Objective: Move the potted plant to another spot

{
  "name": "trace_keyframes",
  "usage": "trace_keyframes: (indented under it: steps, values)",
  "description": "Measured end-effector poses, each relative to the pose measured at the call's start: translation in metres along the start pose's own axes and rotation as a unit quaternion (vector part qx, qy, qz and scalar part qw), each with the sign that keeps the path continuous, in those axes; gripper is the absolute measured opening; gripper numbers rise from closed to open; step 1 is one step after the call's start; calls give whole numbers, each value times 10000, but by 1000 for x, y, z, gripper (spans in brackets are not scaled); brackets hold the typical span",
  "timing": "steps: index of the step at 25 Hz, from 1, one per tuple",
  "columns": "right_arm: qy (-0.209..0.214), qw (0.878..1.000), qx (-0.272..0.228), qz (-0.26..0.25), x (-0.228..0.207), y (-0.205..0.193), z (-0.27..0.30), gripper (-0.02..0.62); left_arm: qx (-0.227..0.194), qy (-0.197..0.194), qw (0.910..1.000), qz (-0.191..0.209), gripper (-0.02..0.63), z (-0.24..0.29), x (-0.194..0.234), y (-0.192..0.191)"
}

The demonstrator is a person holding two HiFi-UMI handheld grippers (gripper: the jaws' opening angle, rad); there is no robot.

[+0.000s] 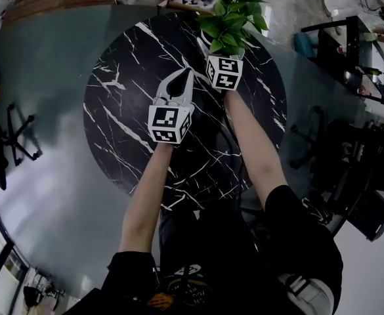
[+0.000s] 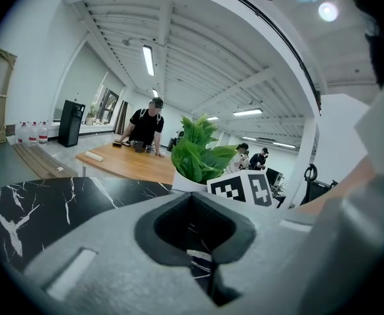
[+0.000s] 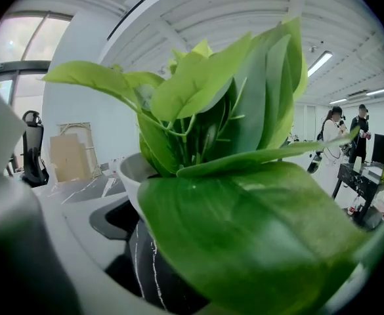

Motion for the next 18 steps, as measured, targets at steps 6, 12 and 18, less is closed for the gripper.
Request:
trace_keyframes:
  steps: [6,12,18]
  values:
    - [284,9992,154,-220,29,-3,5,484,-45,255,9996,-131,5,-21,17,-7]
    - [643,9970,183,-395,77,-3,16,484,-65,817,9963,-242,5,-66,60,-22]
    - [1030,9927,222,-586,141,-1,30,483,-227,1630,9844,-618,4,-140,122,-34]
Point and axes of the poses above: the fingertips, and each gripper's own axes: z forward along the fingers, x to its left, y out of its top, the point moved 2 cm from there along -z, backward along the fingers, and after that the axes turned 4 degrees about y, right-handed, at the moved point
